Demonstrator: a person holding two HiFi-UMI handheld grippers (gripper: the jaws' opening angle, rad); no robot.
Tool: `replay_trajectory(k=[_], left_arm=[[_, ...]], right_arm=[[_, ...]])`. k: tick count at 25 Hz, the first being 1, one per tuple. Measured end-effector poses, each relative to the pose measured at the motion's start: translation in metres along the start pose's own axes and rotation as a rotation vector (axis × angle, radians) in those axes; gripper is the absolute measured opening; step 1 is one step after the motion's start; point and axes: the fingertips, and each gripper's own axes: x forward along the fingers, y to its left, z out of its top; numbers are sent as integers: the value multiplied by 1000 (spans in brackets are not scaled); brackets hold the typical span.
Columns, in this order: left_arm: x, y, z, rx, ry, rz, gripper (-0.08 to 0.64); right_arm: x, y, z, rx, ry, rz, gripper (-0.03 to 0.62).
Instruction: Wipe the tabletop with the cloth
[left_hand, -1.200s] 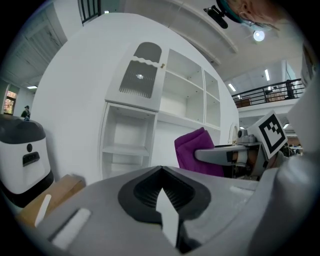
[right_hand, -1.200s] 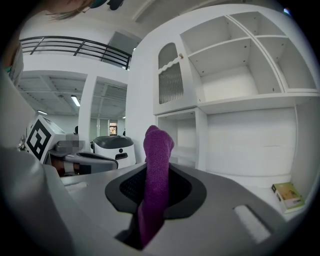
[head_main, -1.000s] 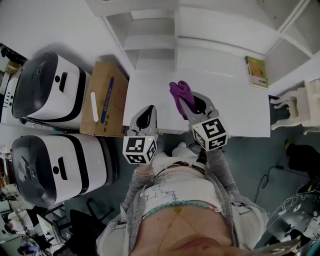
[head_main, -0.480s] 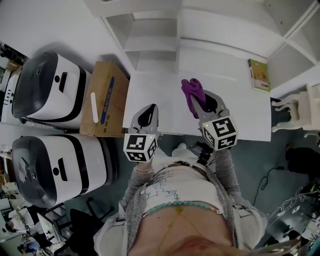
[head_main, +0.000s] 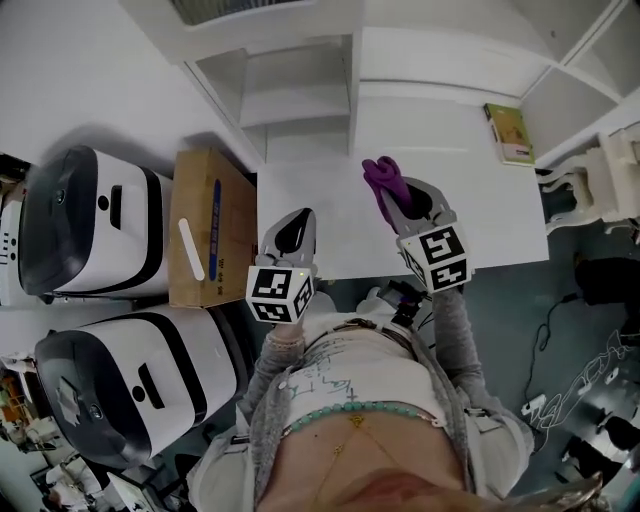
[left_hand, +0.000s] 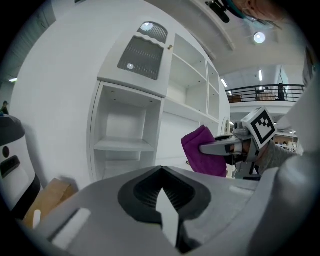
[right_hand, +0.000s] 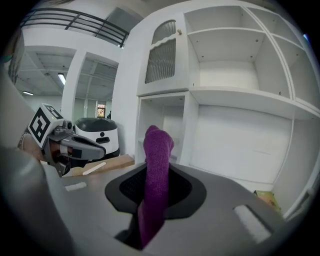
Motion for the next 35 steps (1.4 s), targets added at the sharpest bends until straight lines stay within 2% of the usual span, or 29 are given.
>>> replay_trajectory(k=[11, 19, 24, 35], left_arm=[[-3, 84, -10, -22, 50, -51, 0], [-12, 132, -29, -72, 85, -59, 1], [-26, 156, -38, -94, 99, -48, 0], [-58, 205, -54, -120, 112, 29, 0]], right_arm=[[94, 50, -3, 76, 76, 4, 94], [158, 81, -14, 125, 129, 33, 92], [196, 101, -22, 126, 160, 56, 92], [276, 140, -56, 112, 257, 99, 94]])
